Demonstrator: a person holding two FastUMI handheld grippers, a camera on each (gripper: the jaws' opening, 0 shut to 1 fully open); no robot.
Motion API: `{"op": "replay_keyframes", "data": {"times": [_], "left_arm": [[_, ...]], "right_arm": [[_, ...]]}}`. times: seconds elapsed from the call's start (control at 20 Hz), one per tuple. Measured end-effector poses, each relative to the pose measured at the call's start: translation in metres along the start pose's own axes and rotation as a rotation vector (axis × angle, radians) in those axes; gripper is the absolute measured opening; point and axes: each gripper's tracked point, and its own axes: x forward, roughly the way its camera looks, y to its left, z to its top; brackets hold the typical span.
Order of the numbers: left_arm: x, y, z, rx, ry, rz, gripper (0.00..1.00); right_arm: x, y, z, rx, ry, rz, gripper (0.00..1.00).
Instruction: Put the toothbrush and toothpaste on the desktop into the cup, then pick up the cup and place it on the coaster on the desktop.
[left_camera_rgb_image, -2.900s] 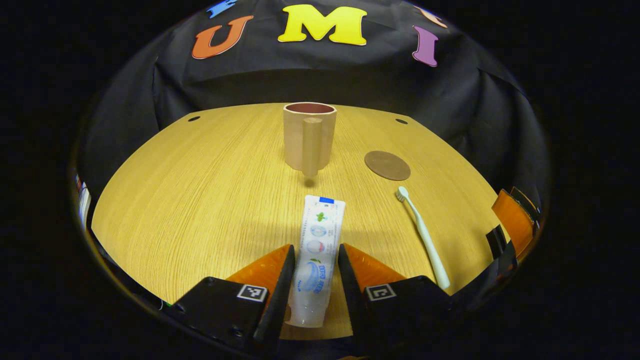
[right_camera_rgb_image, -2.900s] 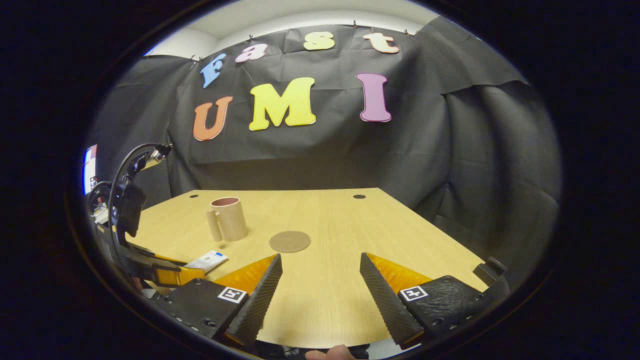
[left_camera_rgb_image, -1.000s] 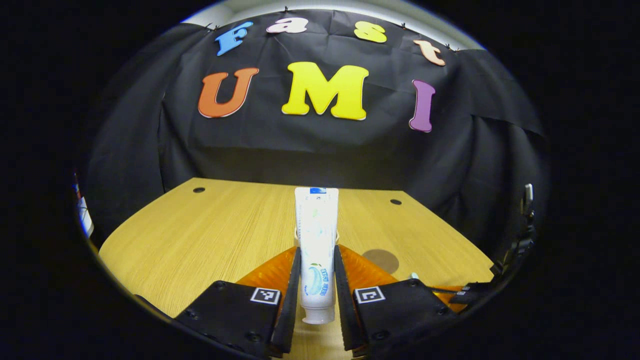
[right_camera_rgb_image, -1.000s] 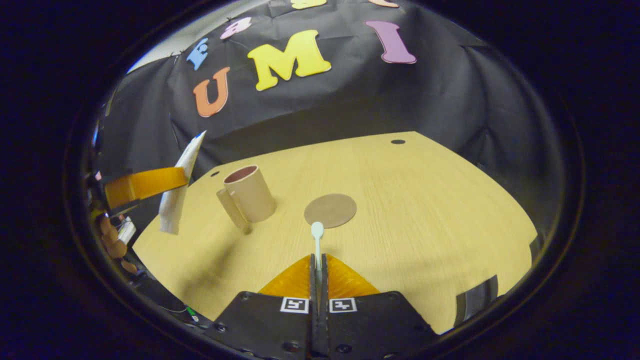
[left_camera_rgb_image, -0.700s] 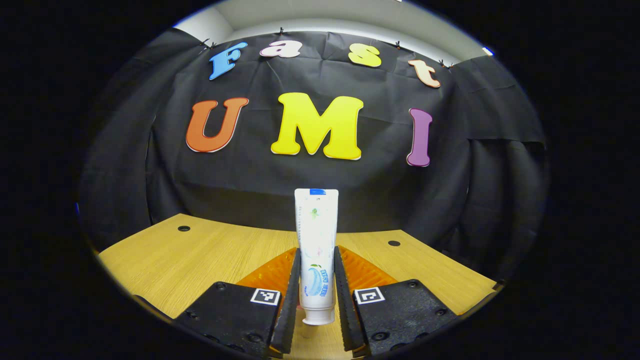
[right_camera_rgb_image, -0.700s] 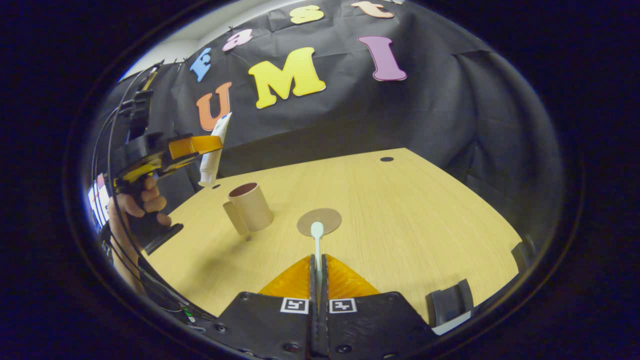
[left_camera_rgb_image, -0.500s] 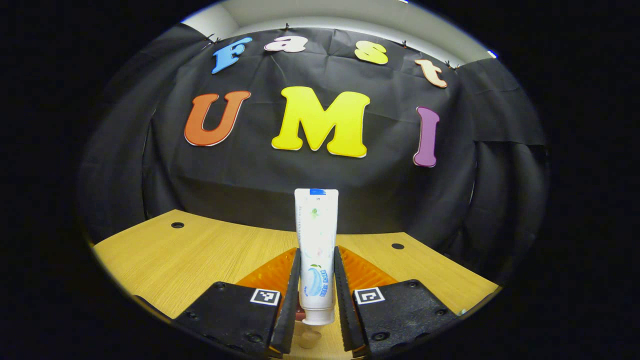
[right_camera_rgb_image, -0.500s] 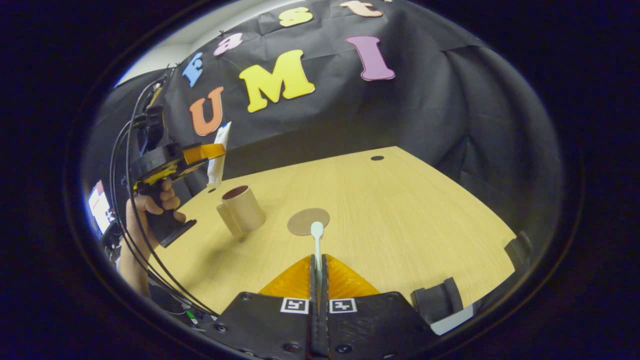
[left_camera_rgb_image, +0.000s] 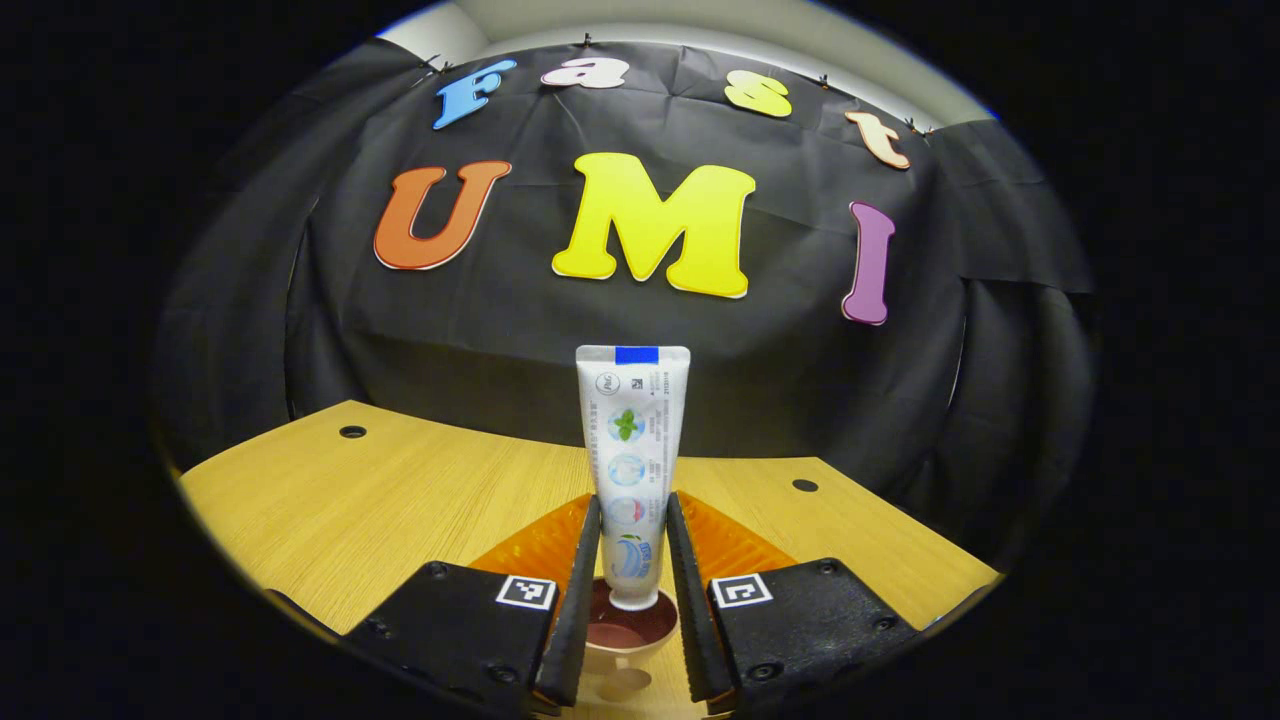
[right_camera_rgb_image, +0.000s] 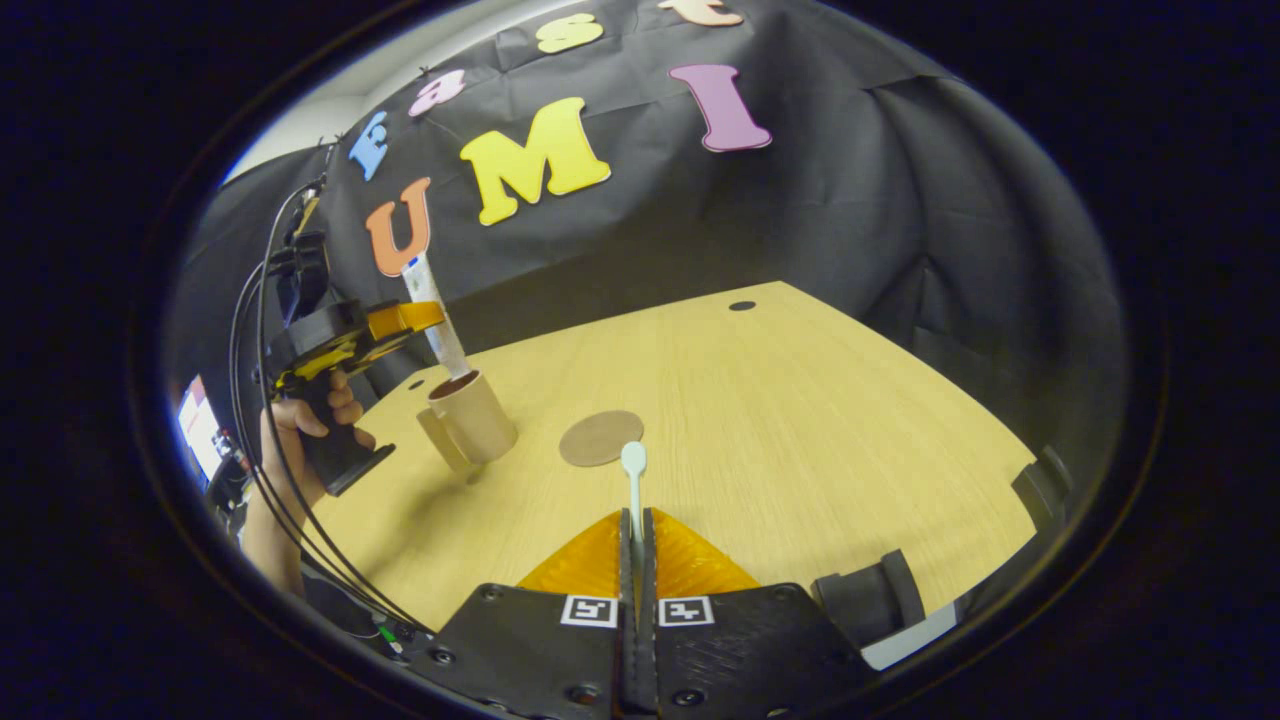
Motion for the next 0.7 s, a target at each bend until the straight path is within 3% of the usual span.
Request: {"op": "replay_keyframes", "data": {"times": [0.35, 0.55, 0.6, 0.7], "left_arm": [[-0.001, 0.003, 0.001, 0.008, 0.002, 0.006, 0.42], [-0.011, 0.011, 0.006, 0.039, -0.015, 0.043, 0.51], [-0.012, 0.017, 0.005, 0.041, -0.015, 0.064, 0.75], [-0.018, 0.025, 0.007, 0.029, -0.026, 0.082, 0.85]], "right_arm": [[-0.001, 0.0, 0.001, -0.001, -0.003, -0.002, 0.0], [-0.002, 0.013, 0.001, -0.039, -0.009, 0.017, 0.0], [-0.002, 0.017, 0.002, -0.05, -0.016, 0.025, 0.0], [-0.002, 0.03, 0.007, -0.074, -0.032, 0.054, 0.0]]}}
